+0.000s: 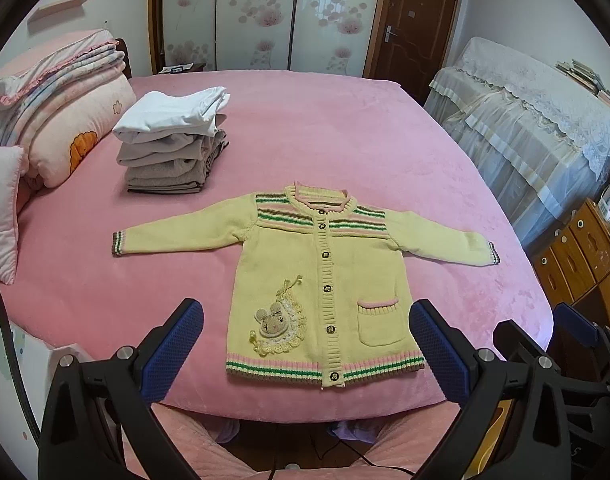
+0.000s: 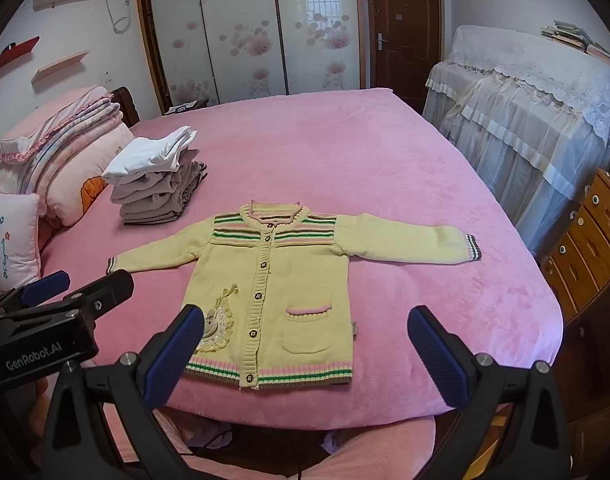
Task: Fold small clothes
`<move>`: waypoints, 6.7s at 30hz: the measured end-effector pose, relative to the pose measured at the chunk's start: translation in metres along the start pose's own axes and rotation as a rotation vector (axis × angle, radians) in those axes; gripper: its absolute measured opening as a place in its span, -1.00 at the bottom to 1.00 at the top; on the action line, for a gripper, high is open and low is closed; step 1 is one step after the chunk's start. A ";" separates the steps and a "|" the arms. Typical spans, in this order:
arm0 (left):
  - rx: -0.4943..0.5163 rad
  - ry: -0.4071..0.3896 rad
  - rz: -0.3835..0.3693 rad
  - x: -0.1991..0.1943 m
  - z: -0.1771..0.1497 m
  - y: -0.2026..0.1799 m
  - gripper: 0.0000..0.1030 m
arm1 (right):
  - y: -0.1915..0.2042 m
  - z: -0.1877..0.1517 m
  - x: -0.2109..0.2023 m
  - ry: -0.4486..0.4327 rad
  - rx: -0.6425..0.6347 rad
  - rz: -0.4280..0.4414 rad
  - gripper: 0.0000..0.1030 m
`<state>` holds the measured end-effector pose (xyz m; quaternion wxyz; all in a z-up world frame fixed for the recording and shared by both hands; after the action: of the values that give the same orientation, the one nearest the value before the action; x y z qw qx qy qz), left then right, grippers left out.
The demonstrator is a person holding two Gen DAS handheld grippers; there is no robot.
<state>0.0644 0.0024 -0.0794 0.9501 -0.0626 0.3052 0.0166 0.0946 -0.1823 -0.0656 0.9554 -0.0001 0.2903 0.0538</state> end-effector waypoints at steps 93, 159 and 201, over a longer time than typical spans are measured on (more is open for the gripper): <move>0.061 -0.071 -0.027 -0.014 0.064 -0.031 0.99 | -0.042 0.085 -0.038 -0.208 -0.030 -0.044 0.98; 0.249 0.026 0.137 0.331 -0.017 -0.172 0.99 | -0.322 -0.094 0.287 0.246 0.434 -0.270 0.43; 0.143 0.131 0.170 0.340 -0.034 -0.115 0.99 | -0.293 -0.043 0.276 0.097 0.379 -0.112 -0.87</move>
<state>0.3294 -0.1183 -0.2926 0.9254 0.0303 0.3711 0.0710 0.3289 -0.4462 -0.2632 0.9247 0.1607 0.3406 -0.0552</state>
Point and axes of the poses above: each gripper's, at about its wrist camera, not at the fingertips, and x roughly the way its jaws point, y to its left, z to its top, the point moved 10 cm from there along x, roughly the way its jaws point, and after that the axes turned 14 degrees about -y, right-handed, at the moved point
